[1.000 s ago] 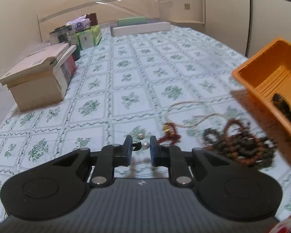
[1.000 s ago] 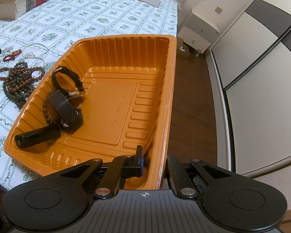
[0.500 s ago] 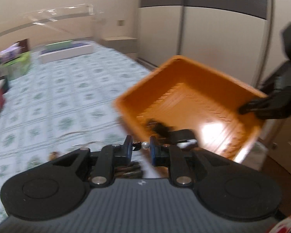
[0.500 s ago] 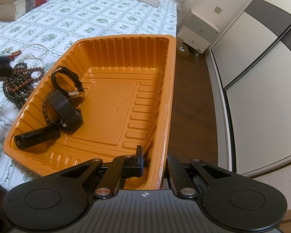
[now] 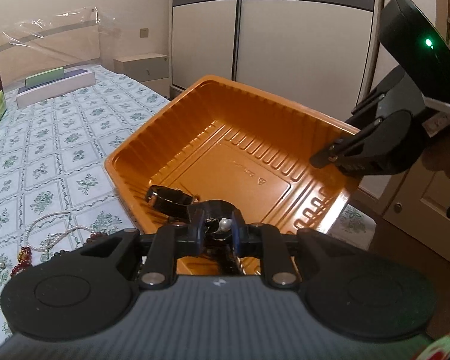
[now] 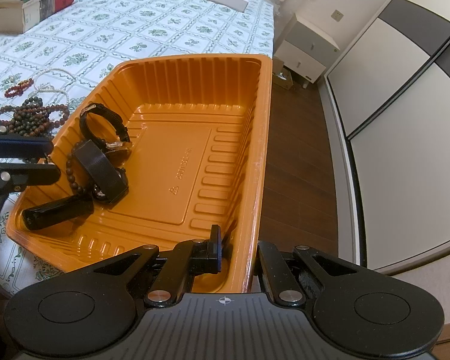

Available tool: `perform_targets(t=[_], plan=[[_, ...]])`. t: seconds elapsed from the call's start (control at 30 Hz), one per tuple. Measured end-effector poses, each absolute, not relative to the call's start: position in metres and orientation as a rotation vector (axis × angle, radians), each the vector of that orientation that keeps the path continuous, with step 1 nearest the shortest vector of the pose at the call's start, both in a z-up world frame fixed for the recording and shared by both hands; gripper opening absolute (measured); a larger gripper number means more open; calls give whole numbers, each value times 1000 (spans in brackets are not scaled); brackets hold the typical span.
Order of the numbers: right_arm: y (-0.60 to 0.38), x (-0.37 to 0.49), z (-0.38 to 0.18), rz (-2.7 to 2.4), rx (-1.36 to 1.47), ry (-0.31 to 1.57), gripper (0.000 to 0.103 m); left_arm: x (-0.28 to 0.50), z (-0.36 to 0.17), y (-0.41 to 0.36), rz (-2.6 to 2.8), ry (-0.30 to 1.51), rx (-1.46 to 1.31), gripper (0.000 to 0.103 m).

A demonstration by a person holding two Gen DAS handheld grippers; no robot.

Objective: Organize jewelry
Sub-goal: 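Place the pearl earring into the orange tray and open the left gripper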

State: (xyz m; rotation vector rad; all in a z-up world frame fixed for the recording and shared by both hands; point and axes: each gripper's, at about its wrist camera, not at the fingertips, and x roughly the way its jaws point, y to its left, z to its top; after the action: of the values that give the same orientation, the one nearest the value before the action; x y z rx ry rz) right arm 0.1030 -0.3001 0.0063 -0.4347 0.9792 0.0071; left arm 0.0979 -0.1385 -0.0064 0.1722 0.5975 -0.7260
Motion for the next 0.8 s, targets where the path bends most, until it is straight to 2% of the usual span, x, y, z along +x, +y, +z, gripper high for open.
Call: perform_targets(t=[0.4, 0.43, 0.47, 0.5, 0.7, 0.8], plan=[[-301, 103, 7, 8, -435, 979, 5, 91, -11, -151, -764, 602, 193, 17], [-301, 103, 6, 8, -435, 980, 5, 91, -11, -151, -764, 600, 191, 21], [-301, 103, 7, 7, -435, 979, 5, 90, -11, -150, -763, 599, 189, 32], [-301, 103, 7, 7, -435, 979, 5, 90, -11, -150, -761, 596, 187, 35], [-301, 103, 7, 7, -436, 979, 5, 92, -9, -130, -708, 579, 164, 35], [-302, 103, 7, 7, -435, 979, 5, 97, -8, -110, -650, 577, 150, 40]])
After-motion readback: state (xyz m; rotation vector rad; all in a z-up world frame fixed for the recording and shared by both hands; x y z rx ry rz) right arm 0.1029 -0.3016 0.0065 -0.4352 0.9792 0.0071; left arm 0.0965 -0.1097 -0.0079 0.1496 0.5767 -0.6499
